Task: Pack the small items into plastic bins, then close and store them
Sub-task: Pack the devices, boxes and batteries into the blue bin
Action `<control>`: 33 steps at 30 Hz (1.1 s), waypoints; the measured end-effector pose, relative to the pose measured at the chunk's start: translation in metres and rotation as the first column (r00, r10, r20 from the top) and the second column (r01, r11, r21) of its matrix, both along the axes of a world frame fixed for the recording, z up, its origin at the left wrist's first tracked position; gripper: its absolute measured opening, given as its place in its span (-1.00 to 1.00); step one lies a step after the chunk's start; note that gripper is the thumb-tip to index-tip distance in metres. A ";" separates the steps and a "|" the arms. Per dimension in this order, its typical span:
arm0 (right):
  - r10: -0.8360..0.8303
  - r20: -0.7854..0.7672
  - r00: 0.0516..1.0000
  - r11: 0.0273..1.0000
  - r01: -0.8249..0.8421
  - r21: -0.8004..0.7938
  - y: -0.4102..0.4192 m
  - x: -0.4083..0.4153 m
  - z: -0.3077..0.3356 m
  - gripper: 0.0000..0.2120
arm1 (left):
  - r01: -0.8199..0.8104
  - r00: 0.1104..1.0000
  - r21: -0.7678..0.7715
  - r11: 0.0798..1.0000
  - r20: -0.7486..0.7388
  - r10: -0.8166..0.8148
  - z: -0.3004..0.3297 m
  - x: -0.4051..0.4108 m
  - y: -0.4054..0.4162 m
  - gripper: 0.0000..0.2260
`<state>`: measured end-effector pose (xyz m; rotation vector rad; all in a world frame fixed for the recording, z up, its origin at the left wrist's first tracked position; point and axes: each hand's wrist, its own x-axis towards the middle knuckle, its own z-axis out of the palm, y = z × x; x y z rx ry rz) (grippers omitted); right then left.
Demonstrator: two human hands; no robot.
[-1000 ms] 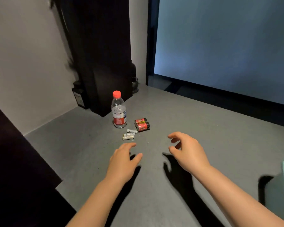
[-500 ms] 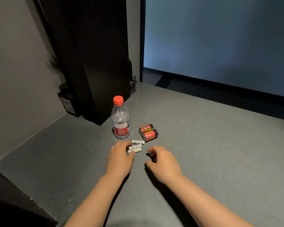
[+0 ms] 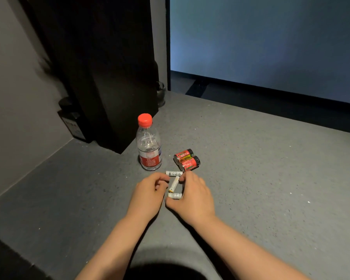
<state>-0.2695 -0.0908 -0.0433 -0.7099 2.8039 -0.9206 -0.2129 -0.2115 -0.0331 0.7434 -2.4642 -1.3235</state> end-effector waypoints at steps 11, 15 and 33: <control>0.058 -0.021 0.998 0.998 -0.058 -0.017 0.042 -0.005 0.000 -0.64 | 0.333 0.942 -0.197 0.922 0.015 -0.336 -0.001 -0.008 0.004 -0.53; 0.083 -0.033 0.996 0.995 -0.084 -0.053 0.056 -0.007 0.004 -0.55 | 0.365 0.930 -0.213 0.906 0.043 -0.364 0.000 -0.011 0.010 -0.50; 0.031 0.065 0.997 0.993 -0.024 -0.112 0.106 -0.010 0.020 -0.48 | 0.528 0.849 -0.189 0.828 0.145 -0.508 0.025 -0.021 0.034 -0.46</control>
